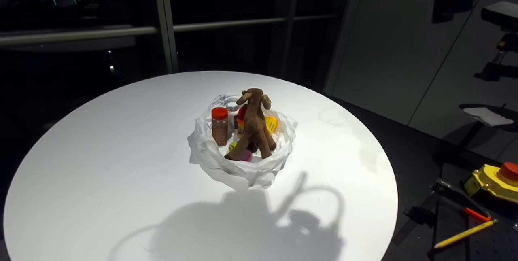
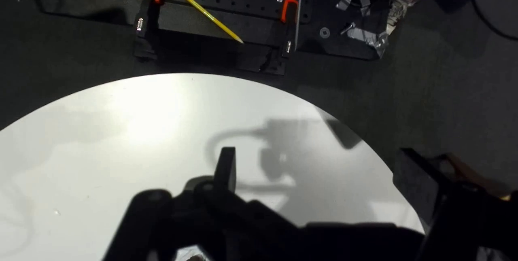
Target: Remove all the contents from the white plastic bag and put them on the table one at a time
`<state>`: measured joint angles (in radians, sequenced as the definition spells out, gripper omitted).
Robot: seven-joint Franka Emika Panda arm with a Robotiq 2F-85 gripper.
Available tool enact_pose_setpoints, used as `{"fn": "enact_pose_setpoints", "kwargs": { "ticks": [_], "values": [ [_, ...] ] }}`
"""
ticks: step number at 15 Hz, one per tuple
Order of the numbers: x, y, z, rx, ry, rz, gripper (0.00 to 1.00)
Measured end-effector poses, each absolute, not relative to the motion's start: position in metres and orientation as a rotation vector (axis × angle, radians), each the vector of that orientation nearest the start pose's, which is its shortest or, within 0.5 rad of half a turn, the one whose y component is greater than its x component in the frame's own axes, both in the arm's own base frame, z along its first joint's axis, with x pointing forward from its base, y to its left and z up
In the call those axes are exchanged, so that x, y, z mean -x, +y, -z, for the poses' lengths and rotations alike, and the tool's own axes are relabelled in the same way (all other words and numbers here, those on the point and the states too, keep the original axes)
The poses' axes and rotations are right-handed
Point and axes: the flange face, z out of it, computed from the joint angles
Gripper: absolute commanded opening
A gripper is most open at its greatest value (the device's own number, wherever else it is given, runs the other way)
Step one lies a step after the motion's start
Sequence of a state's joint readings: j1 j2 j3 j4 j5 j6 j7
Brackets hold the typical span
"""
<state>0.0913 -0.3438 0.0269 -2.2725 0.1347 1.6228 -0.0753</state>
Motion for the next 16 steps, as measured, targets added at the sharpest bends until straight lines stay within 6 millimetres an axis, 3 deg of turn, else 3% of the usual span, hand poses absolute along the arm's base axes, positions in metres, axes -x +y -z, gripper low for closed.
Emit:
{"fn": "enact_pose_setpoints", "kwargs": {
  "ticks": [3,6,10,16],
  "values": [
    [-0.444,0.098,-0.432,3.049,-0.043,-0.354,1.0],
    [-0.479,0.117,-0.393,3.081,0.174,-0.22,1.0],
    [-0.515,0.117,-0.345,3.146,0.431,-0.093,1.0],
    [-0.555,0.107,-0.281,3.129,0.693,-0.133,1.0]
  ]
}}
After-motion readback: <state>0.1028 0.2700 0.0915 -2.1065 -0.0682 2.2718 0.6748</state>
